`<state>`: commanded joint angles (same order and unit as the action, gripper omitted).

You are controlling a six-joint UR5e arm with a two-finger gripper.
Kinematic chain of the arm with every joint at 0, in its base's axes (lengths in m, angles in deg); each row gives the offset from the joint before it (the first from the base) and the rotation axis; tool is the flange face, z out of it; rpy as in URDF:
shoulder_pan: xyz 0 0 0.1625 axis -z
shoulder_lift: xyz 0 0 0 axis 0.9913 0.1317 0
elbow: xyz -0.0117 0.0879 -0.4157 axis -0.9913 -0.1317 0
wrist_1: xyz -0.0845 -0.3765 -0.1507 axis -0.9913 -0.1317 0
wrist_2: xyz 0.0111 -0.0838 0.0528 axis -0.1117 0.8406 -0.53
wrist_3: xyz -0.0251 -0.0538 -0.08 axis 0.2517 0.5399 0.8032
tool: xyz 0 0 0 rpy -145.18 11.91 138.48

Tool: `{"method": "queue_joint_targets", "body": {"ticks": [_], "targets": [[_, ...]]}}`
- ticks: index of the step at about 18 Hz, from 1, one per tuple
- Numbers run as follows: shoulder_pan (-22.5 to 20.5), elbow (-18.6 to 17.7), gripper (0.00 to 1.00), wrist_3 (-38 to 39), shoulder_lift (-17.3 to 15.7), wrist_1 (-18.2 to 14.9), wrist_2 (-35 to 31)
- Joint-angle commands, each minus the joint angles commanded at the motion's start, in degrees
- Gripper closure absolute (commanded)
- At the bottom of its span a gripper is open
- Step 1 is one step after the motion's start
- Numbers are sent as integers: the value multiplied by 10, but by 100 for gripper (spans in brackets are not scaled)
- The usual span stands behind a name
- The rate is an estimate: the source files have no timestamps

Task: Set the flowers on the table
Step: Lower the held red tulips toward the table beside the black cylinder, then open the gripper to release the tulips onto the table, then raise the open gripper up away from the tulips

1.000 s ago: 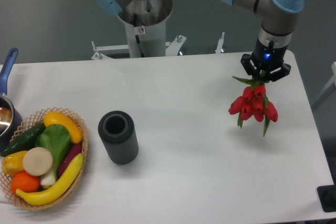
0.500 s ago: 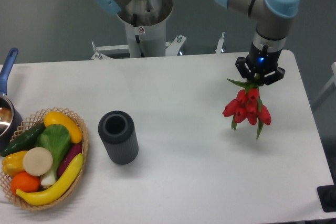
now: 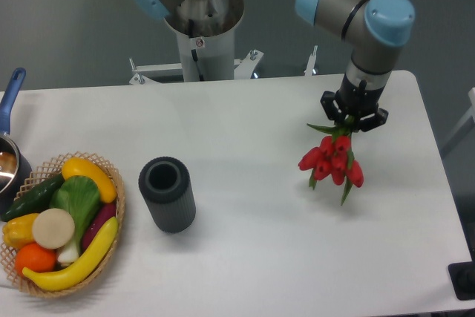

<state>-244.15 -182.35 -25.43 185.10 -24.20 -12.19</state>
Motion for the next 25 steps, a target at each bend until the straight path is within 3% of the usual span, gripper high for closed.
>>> {"method": "queue_joint_targets", "body": {"ticks": [5, 8, 9, 10, 11, 21, 25], "targets": [[11, 3, 54, 2, 20, 1, 1], [17, 4, 46, 3, 28, 18, 2], [17, 4, 39, 3, 28, 20, 2], [16, 4, 23, 3, 27, 21, 2], [16, 4, 0, 2, 26, 21, 2], [-39, 3, 0, -11, -46, 23, -3], [-56, -7, 0, -89, -55, 22, -3]]}}
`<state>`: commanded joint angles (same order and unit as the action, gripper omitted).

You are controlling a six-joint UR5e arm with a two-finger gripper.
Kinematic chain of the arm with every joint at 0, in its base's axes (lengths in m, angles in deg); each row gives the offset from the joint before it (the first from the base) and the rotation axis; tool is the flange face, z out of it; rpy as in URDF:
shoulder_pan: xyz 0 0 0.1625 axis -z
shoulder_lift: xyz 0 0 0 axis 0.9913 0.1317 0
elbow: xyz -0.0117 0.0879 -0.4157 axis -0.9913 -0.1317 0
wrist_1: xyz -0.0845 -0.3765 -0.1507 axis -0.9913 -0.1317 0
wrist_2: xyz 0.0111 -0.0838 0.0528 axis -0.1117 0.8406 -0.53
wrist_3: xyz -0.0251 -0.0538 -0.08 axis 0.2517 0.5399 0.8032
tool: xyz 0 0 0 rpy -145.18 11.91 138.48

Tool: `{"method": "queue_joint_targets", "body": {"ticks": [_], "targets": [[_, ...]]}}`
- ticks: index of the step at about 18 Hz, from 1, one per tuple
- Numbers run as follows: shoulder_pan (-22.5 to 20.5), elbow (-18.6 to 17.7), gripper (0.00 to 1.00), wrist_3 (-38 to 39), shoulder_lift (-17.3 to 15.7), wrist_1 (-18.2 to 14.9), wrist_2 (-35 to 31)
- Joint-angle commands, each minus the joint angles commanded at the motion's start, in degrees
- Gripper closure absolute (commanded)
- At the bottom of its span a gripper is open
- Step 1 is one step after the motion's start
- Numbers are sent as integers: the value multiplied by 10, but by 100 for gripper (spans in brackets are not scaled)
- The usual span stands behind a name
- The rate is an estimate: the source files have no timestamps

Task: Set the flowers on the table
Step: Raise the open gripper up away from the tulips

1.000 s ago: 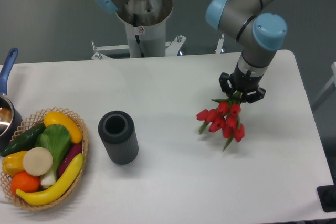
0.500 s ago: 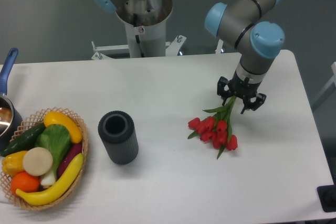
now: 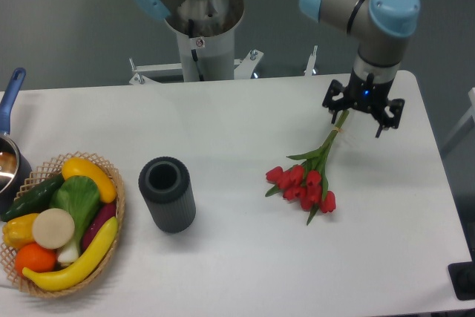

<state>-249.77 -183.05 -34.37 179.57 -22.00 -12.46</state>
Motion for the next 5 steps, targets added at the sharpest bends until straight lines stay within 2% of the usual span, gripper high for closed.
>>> {"method": "queue_joint_targets", "body": {"ticks": [5], "targets": [[-18, -4, 0, -47, -8, 0, 0]]}}
